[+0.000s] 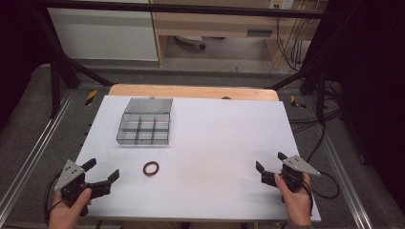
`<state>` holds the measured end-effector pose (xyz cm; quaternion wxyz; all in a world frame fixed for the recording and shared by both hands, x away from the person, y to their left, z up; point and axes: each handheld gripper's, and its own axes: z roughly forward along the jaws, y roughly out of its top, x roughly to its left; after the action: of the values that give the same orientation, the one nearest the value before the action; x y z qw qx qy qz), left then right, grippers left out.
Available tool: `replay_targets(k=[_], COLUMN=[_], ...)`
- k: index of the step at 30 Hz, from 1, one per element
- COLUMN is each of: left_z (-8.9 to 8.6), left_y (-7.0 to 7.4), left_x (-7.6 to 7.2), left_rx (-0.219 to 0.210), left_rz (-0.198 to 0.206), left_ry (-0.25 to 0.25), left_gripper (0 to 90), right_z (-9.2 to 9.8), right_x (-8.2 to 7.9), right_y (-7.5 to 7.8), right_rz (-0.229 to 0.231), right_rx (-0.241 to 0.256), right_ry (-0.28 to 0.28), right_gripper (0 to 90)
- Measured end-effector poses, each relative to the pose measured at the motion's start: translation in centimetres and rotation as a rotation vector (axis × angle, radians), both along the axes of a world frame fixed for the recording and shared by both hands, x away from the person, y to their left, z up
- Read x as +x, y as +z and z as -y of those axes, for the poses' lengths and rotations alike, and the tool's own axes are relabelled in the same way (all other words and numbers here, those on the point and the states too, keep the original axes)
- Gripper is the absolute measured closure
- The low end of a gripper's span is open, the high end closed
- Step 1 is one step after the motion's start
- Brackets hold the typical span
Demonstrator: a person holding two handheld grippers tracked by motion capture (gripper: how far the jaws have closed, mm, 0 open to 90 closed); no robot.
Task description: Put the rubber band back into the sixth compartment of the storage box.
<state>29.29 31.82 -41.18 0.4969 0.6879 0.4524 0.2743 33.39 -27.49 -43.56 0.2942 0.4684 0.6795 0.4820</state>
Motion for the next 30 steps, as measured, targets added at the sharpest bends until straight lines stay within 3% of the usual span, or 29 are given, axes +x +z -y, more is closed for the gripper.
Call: replay_targets(k=[11,16,24,30], left_z=[0.5,1.1,2.6,4.6], left_y=[0.0,0.1,0.5,1.0], left_x=[-0.1,0.0,0.4,1.6], left_rx=[0.021,0.046,0.044,0.061], left_rz=[-0.002,-0.01,-0.011,-0.03], left_ry=[-0.023,-0.063,-0.106,-0.158], left_gripper=[4.5,4.5,4.6,5.5], right_z=[-0.3,-0.5,-0.5,-1.0], right_x=[0.1,0.1,0.3,0.3], right_y=[-0.1,-0.1,-0.3,-0.4], right_rz=[-0.016,-0.016,-0.025,-0.029], right_rx=[-0.033,-0.043,-0.056,-0.065], right_ry=[0.016,0.02,0.021,0.037], right_gripper=[5.9,4.9,4.2,4.2])
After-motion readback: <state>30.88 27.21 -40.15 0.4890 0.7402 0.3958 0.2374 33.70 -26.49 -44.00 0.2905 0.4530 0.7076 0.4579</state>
